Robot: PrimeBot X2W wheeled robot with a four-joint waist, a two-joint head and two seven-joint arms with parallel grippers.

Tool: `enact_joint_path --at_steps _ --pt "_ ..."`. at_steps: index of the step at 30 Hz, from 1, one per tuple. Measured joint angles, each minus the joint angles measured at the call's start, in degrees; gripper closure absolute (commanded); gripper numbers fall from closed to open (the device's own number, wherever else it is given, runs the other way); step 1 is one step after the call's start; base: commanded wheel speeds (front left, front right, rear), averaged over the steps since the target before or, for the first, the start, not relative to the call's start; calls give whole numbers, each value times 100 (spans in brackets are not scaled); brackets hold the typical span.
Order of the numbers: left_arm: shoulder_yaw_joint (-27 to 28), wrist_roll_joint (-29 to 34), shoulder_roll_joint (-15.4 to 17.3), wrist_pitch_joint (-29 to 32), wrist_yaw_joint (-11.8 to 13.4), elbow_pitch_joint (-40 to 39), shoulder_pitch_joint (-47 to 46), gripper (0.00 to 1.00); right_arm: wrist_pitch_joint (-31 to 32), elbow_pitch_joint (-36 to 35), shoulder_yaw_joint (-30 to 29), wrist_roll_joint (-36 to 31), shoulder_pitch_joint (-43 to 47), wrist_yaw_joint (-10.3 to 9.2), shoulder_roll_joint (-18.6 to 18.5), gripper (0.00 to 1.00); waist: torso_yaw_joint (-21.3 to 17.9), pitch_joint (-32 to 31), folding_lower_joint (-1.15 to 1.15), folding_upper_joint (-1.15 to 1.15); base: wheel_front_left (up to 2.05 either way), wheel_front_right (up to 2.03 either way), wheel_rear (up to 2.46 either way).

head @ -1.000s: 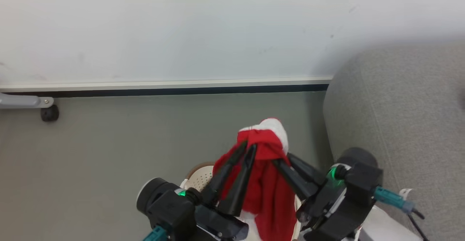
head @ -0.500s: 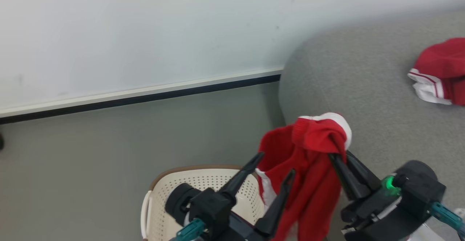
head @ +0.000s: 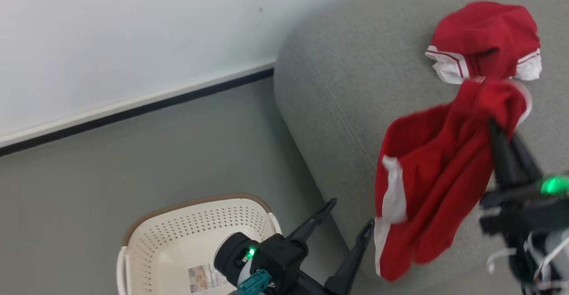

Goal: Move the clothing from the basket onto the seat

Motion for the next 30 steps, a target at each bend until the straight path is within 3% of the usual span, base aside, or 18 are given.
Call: enact_joint_path --at_steps 6,14,20,24,30 --pt "328 286 13 107 203 -156 339 0 14 1404 -670 831 -1770 224 300 100 -471 501 0 0 0 0 0" --pt "152 809 30 408 205 -261 182 0 258 3385 -1584 1482 -3623 468 -120 100 -793 1238 1 0 0 0 0" --pt "10 1229 40 644 205 -466 -171 0 249 4455 -1985 1584 -4641 675 -702 100 -806 1803 1 1 0 0 0" --pt "-37 1450 115 794 207 -610 -270 0 174 5113 -2192 1641 -5280 698 -933 100 -713 2158 2 1 0 0 0" --pt "-60 1746 104 905 249 -814 -319 0 93 5649 -2291 1642 -5824 754 -996 100 -507 2569 2 1 0 0 0"
